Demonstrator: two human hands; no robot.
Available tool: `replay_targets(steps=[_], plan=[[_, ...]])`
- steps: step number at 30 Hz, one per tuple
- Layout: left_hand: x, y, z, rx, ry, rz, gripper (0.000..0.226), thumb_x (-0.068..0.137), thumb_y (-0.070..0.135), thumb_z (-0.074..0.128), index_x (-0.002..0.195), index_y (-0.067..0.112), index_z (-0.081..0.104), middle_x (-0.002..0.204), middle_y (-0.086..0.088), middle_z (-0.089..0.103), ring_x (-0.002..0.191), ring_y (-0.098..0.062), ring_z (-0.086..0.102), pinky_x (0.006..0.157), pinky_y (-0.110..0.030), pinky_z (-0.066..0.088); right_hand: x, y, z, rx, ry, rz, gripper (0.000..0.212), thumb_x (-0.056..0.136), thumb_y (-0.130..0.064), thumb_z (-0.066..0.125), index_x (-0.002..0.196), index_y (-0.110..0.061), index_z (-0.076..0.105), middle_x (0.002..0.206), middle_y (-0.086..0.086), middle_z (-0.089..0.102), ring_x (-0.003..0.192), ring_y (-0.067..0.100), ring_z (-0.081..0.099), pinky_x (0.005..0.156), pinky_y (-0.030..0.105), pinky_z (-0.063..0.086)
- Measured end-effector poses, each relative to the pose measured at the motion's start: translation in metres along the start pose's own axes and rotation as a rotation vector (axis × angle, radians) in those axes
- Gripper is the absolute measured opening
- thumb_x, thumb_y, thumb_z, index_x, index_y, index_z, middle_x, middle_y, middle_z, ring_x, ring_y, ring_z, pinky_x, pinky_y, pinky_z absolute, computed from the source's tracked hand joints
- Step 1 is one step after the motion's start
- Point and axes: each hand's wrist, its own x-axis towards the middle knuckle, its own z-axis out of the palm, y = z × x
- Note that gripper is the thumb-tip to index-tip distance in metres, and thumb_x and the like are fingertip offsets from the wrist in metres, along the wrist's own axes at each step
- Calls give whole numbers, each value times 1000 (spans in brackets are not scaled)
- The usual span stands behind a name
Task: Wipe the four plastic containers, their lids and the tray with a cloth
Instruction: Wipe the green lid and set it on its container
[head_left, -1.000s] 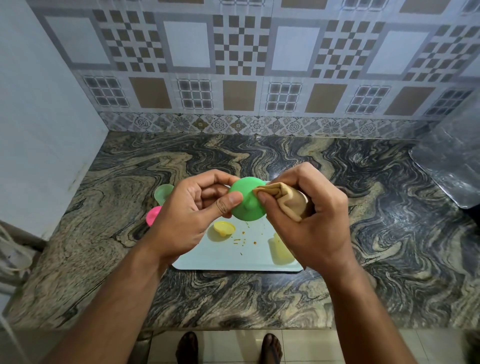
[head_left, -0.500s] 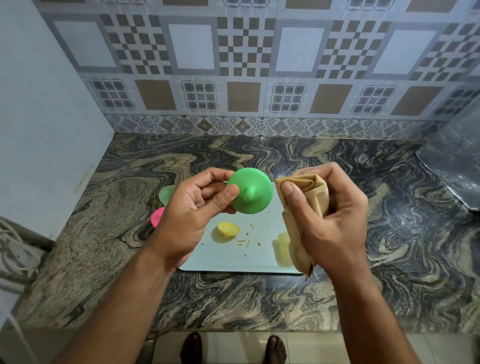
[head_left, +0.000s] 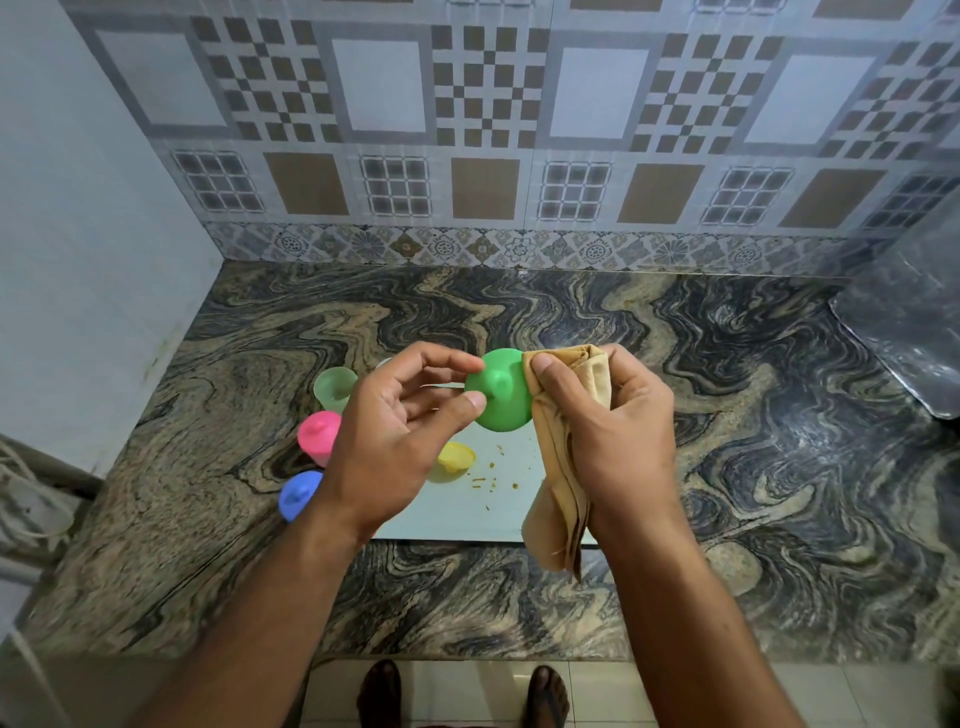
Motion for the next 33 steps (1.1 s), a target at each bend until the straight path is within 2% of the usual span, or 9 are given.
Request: replay_targets(steps=[3, 5, 8, 10, 14, 18, 25, 28, 33], plan=[[0, -3, -2, 76, -12, 18, 18, 83, 26, 80, 101, 25, 75, 105, -8, 77, 94, -26, 75, 89, -39, 62, 1, 1, 1, -22, 9, 4, 32, 81, -27, 82, 88, 1, 69, 81, 18, 73, 73, 20, 63, 69, 40, 54], [1, -2, -2, 112, -1, 17, 20, 84, 32, 83, 99, 23, 74, 102, -6, 78, 92, -30, 77, 90, -45, 63, 1, 2, 0, -61, -10, -12, 29, 84, -24, 83, 87, 1, 68, 79, 14, 72, 71, 18, 61, 67, 39, 53], [2, 1, 0, 154, 35, 8, 16, 87, 26, 85, 97, 19, 74, 101, -1, 78, 80, -25, 78, 79, -51, 64, 2, -1, 0, -122, -32, -59, 21, 90, -14, 83, 85, -1, 67, 76, 14, 71, 70, 15, 60, 65, 34, 52], [2, 3, 1, 151, 53, -19, 17, 83, 29, 84, 95, 20, 75, 102, 2, 77, 75, -25, 78, 78, -53, 63, 3, -2, 1, -164, -21, -99, 21, 88, -17, 83, 84, -5, 67, 79, 16, 73, 69, 13, 61, 65, 35, 53], [1, 3, 5, 142, 124, -31, 17, 82, 24, 86, 94, 19, 77, 102, 4, 78, 77, -27, 80, 78, -52, 65, 0, -1, 5, -287, -26, -169, 21, 87, -25, 84, 81, -17, 66, 71, -6, 70, 64, 6, 58, 59, 32, 50], [-2, 2, 12, 127, 213, -22, 16, 80, 21, 87, 92, 19, 77, 102, 7, 79, 74, -20, 81, 69, -51, 66, -8, -1, 12, -329, -33, -207, 21, 89, -21, 84, 82, -16, 65, 74, 2, 72, 62, 5, 58, 54, 29, 49], [-2, -6, 11, 75, 303, -62, 31, 73, 36, 87, 93, 14, 79, 96, 1, 80, 76, -25, 81, 77, -57, 65, -10, 2, 10, -399, -131, -196, 17, 86, -17, 85, 84, -14, 68, 70, -7, 71, 57, 0, 55, 51, 22, 48], [0, -10, 9, 56, 312, -96, 24, 77, 31, 87, 90, 12, 78, 91, -5, 79, 78, -24, 80, 75, -52, 67, -9, 5, 10, -404, -143, -204, 18, 85, -18, 86, 84, -12, 69, 71, -1, 71, 57, 3, 54, 50, 24, 48], [4, -17, 5, -4, 282, -147, 9, 87, 19, 83, 86, 14, 76, 92, -15, 78, 90, -29, 79, 73, -39, 66, -6, 11, 8, -204, -246, -101, 16, 89, -10, 82, 84, -10, 66, 70, -7, 70, 61, 5, 59, 55, 24, 50]])
